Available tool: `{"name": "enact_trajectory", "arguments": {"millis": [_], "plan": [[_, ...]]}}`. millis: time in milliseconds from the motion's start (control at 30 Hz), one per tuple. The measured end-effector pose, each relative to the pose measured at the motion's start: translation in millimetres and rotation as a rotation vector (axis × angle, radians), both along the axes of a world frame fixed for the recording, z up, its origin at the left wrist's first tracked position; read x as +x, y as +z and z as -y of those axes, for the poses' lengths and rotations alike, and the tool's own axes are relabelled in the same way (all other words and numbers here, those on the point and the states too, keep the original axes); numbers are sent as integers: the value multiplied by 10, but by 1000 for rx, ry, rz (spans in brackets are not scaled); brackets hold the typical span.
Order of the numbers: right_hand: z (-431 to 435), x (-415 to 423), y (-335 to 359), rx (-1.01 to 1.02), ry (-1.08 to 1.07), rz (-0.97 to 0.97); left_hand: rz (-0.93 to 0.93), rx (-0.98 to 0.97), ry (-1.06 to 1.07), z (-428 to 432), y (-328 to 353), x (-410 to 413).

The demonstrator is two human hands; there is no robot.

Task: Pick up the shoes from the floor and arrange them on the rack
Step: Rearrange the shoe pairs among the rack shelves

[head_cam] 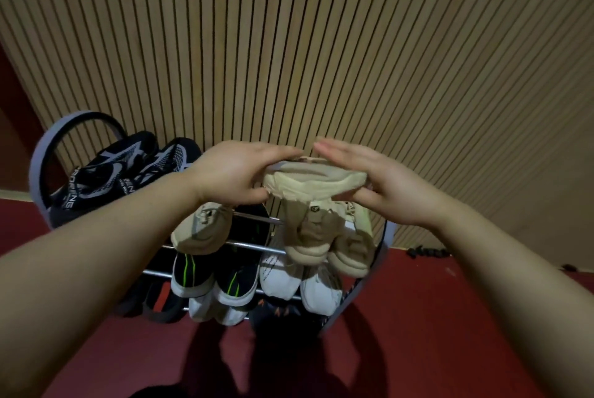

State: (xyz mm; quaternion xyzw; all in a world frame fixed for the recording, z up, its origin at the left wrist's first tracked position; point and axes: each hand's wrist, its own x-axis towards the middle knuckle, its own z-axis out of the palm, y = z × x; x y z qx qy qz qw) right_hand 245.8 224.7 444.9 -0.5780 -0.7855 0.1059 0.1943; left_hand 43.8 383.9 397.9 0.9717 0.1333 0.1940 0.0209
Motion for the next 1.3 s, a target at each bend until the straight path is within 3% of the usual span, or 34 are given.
{"name": "enact_trajectory", "arguments": {"millis": [167,333,467,600,800,933,1100,1233,1300], "plan": [[105,-123,-194,-13,-249,-672,71,119,169,137,-33,150],[-71,-333,-420,145,-407,-749,65,152,235,321,-87,225],[-191,-262,-447,243,-390,-778,75,173,250,438,-113,233],[-228,-93,-436,214,-311,-951,9,-201,59,380,-99,52],[-278,119,-480,-77,-139,-1468,-156,-808,-154,280,-136,-293],[-361,34,-582,-137,6,-1550,-94,-995,-257,380,-140,-289],[-447,-108,-624,-185,-202,-1683,47,-1158,-163,418,-225,-244],[-434,-371,-688,-163,-500,-1253,238,-1174,15,497,-367,-208],[-386,-510,-761,-200,-459,-1103,322,-1210,75,518,-450,-232]]}}
